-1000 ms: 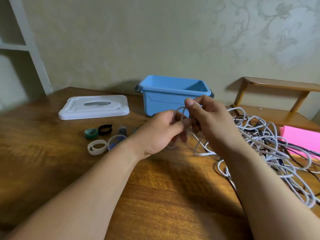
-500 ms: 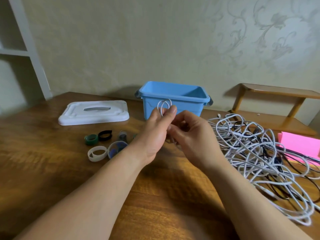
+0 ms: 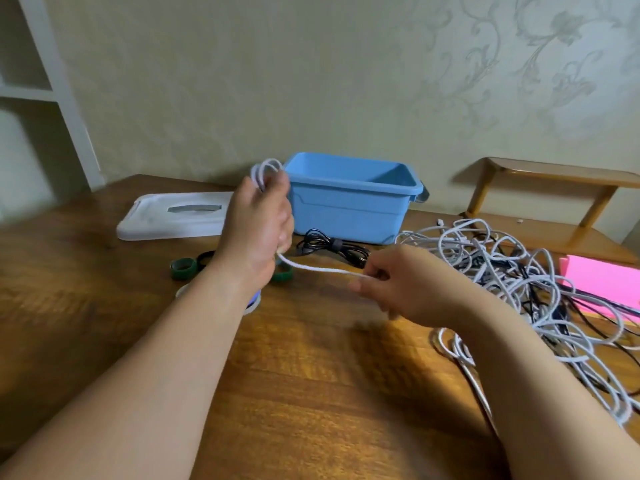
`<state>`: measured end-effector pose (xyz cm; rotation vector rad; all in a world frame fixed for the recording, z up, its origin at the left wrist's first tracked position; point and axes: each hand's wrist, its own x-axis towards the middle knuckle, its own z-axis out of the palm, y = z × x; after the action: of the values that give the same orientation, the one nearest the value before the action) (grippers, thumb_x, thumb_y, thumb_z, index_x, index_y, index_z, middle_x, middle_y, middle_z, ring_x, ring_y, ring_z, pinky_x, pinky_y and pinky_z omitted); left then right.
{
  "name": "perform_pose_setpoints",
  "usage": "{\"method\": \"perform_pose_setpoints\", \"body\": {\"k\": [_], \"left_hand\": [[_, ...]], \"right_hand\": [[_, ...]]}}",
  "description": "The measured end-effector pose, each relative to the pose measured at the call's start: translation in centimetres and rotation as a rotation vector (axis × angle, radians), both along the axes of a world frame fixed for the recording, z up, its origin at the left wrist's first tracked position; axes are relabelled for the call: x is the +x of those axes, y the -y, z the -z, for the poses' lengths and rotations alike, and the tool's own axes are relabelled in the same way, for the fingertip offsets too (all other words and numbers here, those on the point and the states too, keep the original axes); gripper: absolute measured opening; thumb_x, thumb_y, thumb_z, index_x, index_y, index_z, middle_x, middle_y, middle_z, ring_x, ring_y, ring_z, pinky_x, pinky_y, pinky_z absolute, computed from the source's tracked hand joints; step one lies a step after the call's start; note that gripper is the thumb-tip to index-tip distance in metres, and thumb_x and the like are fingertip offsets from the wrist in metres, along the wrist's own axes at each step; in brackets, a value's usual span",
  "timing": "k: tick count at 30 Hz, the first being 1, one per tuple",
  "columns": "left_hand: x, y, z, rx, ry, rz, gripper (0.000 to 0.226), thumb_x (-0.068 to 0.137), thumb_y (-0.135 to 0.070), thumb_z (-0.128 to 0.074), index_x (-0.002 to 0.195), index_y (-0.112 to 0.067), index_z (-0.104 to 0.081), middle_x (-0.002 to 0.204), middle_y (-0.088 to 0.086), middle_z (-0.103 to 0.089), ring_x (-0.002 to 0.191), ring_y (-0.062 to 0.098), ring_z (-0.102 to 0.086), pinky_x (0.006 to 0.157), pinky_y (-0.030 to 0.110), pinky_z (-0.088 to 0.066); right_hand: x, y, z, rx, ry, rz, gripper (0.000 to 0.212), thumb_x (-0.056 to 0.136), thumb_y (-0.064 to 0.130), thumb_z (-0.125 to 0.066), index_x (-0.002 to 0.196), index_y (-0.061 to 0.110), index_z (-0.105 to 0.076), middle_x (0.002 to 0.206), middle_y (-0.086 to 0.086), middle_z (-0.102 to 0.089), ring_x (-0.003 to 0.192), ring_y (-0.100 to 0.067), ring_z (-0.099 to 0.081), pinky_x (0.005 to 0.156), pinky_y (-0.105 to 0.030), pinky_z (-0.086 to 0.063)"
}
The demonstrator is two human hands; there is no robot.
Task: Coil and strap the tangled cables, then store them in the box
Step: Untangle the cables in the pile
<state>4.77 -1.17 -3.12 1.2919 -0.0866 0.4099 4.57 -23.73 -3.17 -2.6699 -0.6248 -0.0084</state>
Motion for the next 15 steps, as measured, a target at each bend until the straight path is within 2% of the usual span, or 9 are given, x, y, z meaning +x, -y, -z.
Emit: {"method": "perform_pose_setpoints", "body": {"k": [2,5,8,10,12,13,15], "left_hand": [[-0.4,1.0,0.2,0.199,-0.029,0.099,0.019,0.111,-0.029,-0.057,0.096,-0.019,-0.050,0.060,-0.003,-0.032,0.047,0.014,-0.025,0.042,0.027,-0.019],[-1.2,3.0,0.7,0.449,-0.036,0.241,0.024,0.106,-0.032,-0.064,0.098,-0.013,-0.053,0.058,-0.008,-0.043,0.047,0.010,-0.038,0.046,0.023,-0.031],[-1.5,4.4,1.1,0.562,-0.051,0.308,0.036,0.098,-0.048,-0.069,0.100,-0.012,-0.061,0.069,-0.013,-0.058,0.062,0.000,-0.054,0.063,0.018,-0.044],[-1.5,4.8,1.5,0.565,-0.069,0.350,0.028,0.099,-0.045,-0.071,0.105,-0.018,-0.064,0.083,-0.013,-0.066,0.078,-0.001,-0.062,0.075,0.021,-0.047],[-1.3,4.8,1.9,0.611,-0.074,0.331,0.019,0.101,-0.037,-0.073,0.116,-0.029,-0.065,0.102,-0.010,-0.074,0.102,0.007,-0.069,0.094,0.034,-0.052],[-1.2,4.7,2.0,0.638,-0.070,0.309,0.020,0.100,-0.037,-0.074,0.117,-0.033,-0.064,0.106,-0.007,-0.074,0.106,0.013,-0.069,0.099,0.041,-0.053],[-1.3,4.8,2.1,0.672,-0.053,0.303,0.021,0.101,-0.040,-0.073,0.118,-0.034,-0.063,0.102,-0.004,-0.075,0.100,0.014,-0.072,0.098,0.045,-0.054]], "right_hand": [[0.1,0.2,-0.3,0.100,0.069,0.043,0.032,0.097,0.050,-0.071,0.079,0.023,-0.066,0.068,0.002,-0.069,0.066,-0.016,-0.065,0.064,-0.036,-0.051],[0.3,0.0,-0.7,0.448,0.038,0.094,0.012,0.094,0.031,-0.067,0.090,0.020,-0.065,0.072,0.008,-0.064,0.062,-0.014,-0.055,0.060,-0.033,-0.041],[0.4,-0.2,-0.8,0.815,-0.103,0.131,0.024,0.081,0.032,-0.053,0.096,0.016,-0.063,0.061,0.010,-0.053,0.059,-0.016,-0.044,0.061,-0.038,-0.036],[0.3,-0.2,-0.8,0.834,-0.091,0.126,0.025,0.080,0.031,-0.050,0.095,0.015,-0.062,0.059,0.011,-0.052,0.060,-0.016,-0.045,0.062,-0.038,-0.036],[-0.1,-0.4,-0.8,0.791,-0.086,0.109,0.022,0.082,0.028,-0.050,0.095,0.015,-0.062,0.060,0.011,-0.054,0.060,-0.014,-0.048,0.061,-0.038,-0.038],[-0.2,-0.5,-0.9,0.782,-0.094,0.104,0.020,0.084,0.025,-0.050,0.097,0.014,-0.062,0.060,0.010,-0.055,0.059,-0.013,-0.048,0.060,-0.038,-0.039],[-0.3,-0.5,-1.0,0.797,-0.124,0.087,0.014,0.093,0.015,-0.050,0.101,0.010,-0.060,0.058,0.008,-0.057,0.053,-0.013,-0.046,0.054,-0.034,-0.037]]}}
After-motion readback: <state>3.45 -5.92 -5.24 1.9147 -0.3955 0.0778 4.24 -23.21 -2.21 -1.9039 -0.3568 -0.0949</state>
